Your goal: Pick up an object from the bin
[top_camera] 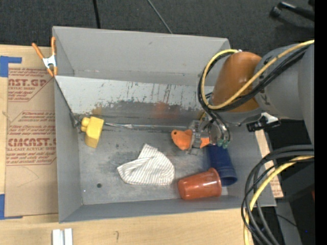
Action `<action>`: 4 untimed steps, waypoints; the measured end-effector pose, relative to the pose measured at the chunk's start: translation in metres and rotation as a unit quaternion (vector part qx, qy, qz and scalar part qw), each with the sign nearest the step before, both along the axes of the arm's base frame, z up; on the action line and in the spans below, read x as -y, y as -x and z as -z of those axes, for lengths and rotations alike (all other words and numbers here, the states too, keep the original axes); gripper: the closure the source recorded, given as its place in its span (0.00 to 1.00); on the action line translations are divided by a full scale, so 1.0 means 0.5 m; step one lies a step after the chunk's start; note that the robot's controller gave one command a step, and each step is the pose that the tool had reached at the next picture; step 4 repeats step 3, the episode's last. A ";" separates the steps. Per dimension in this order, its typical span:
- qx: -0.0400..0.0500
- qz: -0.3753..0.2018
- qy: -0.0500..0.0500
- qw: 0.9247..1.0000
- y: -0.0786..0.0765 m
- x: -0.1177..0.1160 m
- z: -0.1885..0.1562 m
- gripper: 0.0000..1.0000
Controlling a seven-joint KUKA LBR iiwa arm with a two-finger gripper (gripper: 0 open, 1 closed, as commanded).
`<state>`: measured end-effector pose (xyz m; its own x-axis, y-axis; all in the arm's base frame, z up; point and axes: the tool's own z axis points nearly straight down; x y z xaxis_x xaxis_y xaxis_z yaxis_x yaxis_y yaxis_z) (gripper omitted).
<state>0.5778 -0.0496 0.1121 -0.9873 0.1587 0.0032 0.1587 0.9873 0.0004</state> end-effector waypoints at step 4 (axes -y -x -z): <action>0.001 0.000 0.000 1.000 0.000 -0.001 -0.097 1.00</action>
Offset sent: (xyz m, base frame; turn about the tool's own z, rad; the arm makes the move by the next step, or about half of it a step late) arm 0.0000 0.0001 0.0786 0.0000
